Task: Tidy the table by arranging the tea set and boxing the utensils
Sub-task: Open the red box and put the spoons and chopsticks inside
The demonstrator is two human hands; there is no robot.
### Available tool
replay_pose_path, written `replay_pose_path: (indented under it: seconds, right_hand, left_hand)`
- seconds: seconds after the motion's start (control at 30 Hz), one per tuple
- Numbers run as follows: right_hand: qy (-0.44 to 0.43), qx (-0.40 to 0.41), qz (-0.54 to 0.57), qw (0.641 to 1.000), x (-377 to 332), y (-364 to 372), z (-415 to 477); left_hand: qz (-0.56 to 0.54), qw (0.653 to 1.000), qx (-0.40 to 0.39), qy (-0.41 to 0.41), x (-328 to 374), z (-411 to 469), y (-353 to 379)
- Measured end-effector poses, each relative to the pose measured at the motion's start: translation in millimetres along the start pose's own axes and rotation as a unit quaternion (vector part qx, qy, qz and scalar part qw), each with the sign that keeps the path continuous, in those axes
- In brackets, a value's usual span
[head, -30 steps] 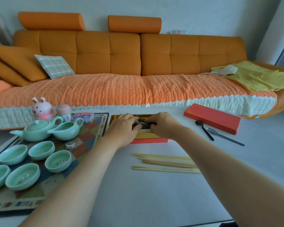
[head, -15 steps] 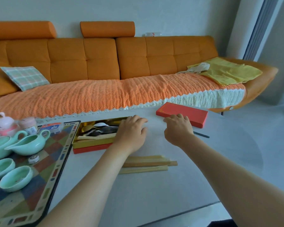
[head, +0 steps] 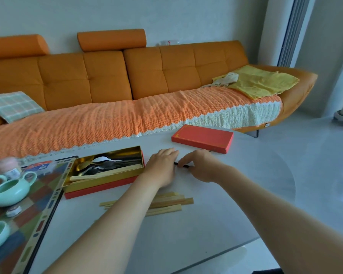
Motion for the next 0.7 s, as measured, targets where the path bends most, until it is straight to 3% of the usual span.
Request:
replay_pose_path:
  seconds: [0.17, 0.27, 0.4, 0.53, 0.7]
  right_hand:
    - [0.04, 0.034, 0.104, 0.993, 2.3, -14.4, -0.9]
    - [0.069, 0.041, 0.041, 0.996, 12.6, -18.6, -0.6]
    - [0.039, 0.037, -0.109, 0.993, 15.4, -16.0, 1.4]
    - [0.023, 0.034, -0.124, 0.991, 11.8, -12.5, 3.1]
    - [0.006, 0.026, -0.064, 0.998, 5.0, -8.4, 4.2]
  left_hand:
    - [-0.04, 0.998, -0.018, -0.037, -11.4, -9.9, 8.3]
    - [-0.027, 0.998, -0.019, -0.048, -11.4, -13.4, 6.2]
    - [-0.005, 0.999, -0.008, -0.037, -0.8, -11.6, -5.6]
    - [-0.005, 1.0, 0.004, -0.007, 11.2, -8.1, -8.9]
    - [0.005, 0.998, 0.049, 0.041, 14.5, -9.7, -16.6]
Point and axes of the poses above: each hand's wrist, its own z-axis towards the middle knuckle, its own y-axis out of the palm, x = y × z, the point moved 8 cm from there along z, towards the middle knuckle, and after that the axes turned 14 degrees about x, right-handed, at the moved point
